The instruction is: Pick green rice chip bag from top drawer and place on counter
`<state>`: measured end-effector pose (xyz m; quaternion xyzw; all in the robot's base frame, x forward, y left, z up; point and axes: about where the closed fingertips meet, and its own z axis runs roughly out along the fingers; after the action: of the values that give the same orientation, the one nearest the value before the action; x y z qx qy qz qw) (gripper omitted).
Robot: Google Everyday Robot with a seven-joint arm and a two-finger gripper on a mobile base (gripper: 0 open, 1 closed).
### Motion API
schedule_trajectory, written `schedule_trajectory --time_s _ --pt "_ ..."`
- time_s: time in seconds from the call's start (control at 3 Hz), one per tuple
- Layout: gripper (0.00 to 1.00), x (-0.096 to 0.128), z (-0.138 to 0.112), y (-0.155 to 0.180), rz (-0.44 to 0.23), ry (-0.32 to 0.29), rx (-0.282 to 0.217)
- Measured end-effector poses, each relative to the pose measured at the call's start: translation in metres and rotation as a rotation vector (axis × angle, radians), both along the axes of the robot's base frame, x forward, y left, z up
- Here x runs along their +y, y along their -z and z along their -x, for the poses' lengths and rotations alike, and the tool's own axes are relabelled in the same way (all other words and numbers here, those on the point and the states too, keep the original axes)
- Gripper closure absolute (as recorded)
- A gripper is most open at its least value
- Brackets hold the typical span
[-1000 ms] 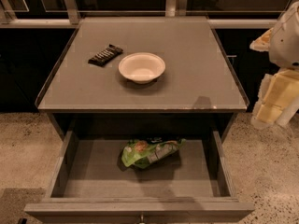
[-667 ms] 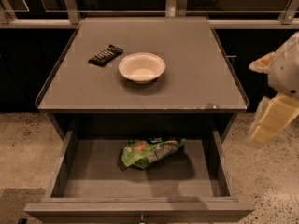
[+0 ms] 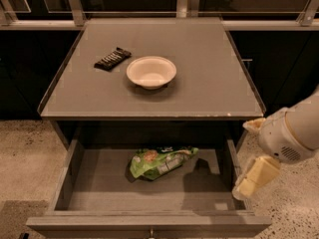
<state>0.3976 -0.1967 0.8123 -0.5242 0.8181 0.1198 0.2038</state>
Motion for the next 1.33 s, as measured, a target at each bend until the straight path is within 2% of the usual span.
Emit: schedule_trajectory --time_s 0.67,1.0,1.33 --pt "0.00 0.001 0.001 0.001 0.001 0.000 0.003" --pt "0.00 0.012 0.002 0.017 -0.043 0.021 -0.026" --pt "0.00 0.048 0.007 0.054 -0.151 0.035 -0.070"
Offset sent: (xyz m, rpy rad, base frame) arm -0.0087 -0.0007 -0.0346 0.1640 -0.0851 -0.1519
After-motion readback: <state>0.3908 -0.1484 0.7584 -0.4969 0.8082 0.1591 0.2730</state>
